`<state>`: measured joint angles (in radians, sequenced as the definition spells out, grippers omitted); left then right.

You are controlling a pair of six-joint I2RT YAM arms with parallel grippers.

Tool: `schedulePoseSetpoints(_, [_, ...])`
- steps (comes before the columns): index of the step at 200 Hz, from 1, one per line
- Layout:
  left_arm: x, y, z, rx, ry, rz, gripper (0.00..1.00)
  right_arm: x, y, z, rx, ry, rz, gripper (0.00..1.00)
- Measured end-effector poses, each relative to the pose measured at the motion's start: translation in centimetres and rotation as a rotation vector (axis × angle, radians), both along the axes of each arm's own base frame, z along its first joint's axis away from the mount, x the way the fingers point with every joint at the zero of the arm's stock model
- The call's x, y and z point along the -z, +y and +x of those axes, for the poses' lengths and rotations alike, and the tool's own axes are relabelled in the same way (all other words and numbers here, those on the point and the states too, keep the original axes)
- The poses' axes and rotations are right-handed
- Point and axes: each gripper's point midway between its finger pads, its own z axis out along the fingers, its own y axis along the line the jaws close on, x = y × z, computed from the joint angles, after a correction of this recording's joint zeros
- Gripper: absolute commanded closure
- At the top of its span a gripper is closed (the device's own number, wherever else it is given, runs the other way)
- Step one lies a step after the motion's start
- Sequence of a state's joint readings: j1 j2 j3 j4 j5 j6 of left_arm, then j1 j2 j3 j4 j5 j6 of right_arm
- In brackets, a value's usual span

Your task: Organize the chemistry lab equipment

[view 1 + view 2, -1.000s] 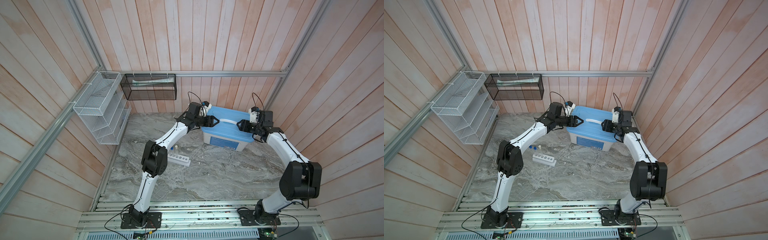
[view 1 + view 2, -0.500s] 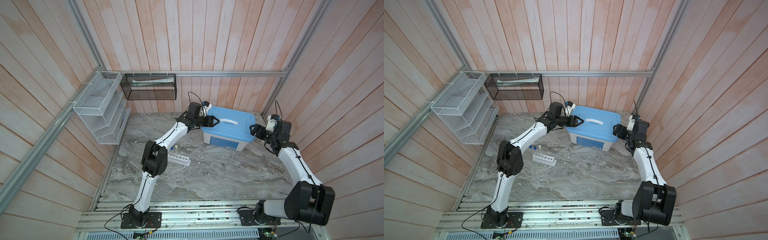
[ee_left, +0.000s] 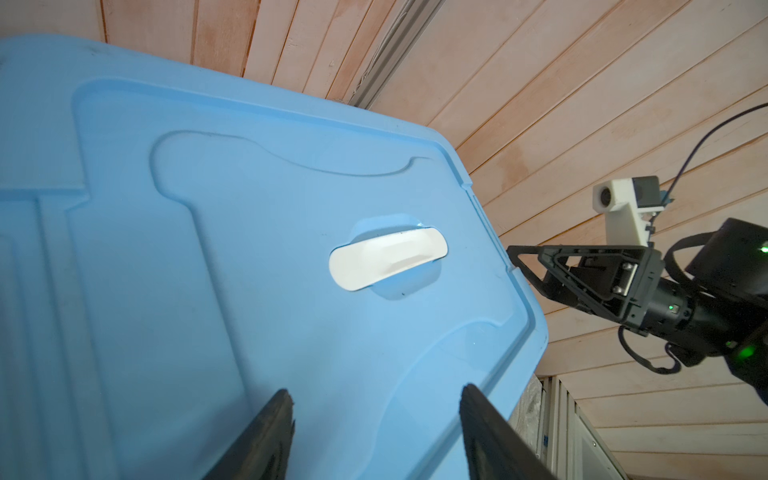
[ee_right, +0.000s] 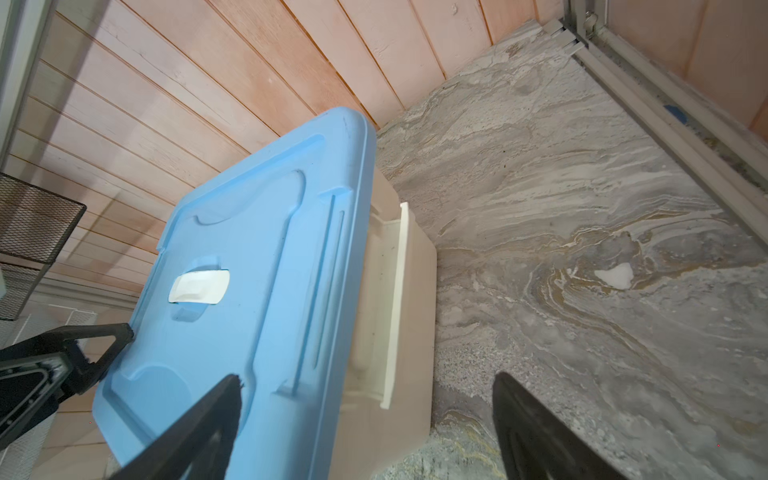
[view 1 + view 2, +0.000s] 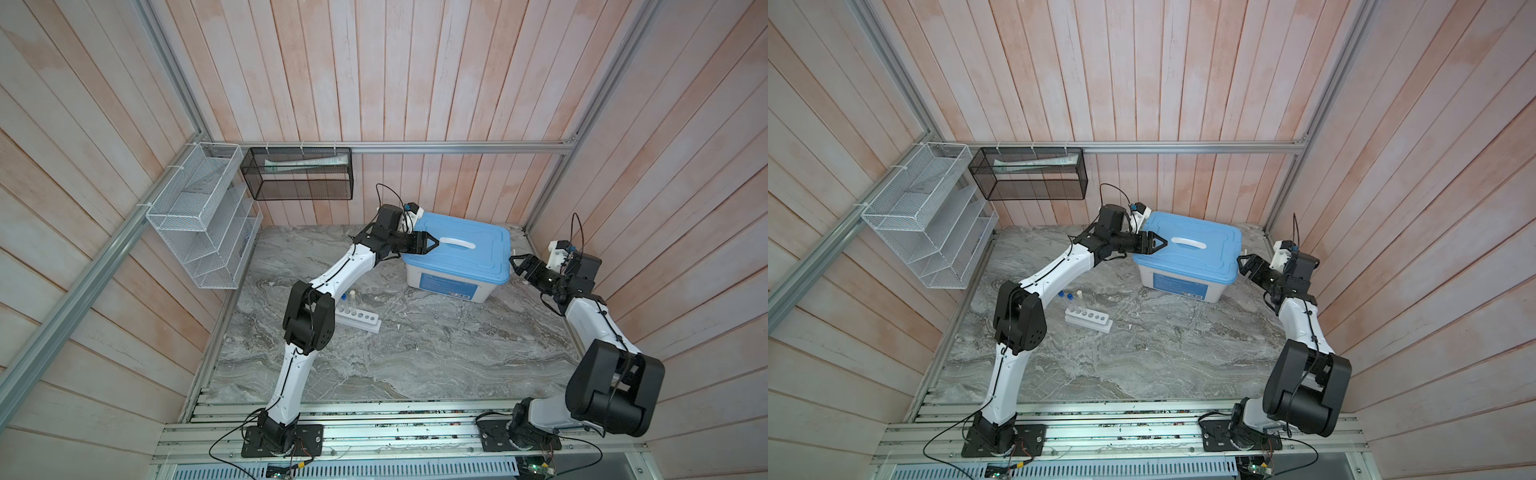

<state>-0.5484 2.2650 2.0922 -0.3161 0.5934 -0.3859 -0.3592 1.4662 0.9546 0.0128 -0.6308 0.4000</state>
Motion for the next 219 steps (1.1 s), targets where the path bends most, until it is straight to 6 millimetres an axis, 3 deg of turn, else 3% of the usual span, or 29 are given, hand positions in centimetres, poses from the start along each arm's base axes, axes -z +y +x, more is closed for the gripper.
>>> schedulePoseSetpoints(52, [0.1,0.0,0.0,-0.002,0.000,0.002,0.35,2.3,1.4,1.6,-0.104,0.016,0.112,0.08])
schedulePoseSetpoints(105, [0.1,0.0,0.0,-0.001,-0.004,0.000,0.35,1.8,2.1,2.3,-0.156,-0.027,0.165,0.25])
schedulePoseSetpoints(219, [0.1,-0.1,0.1,0.000,-0.013,-0.006,0.35,1.4,1.8,2.9,-0.136,-0.035,0.160,0.46])
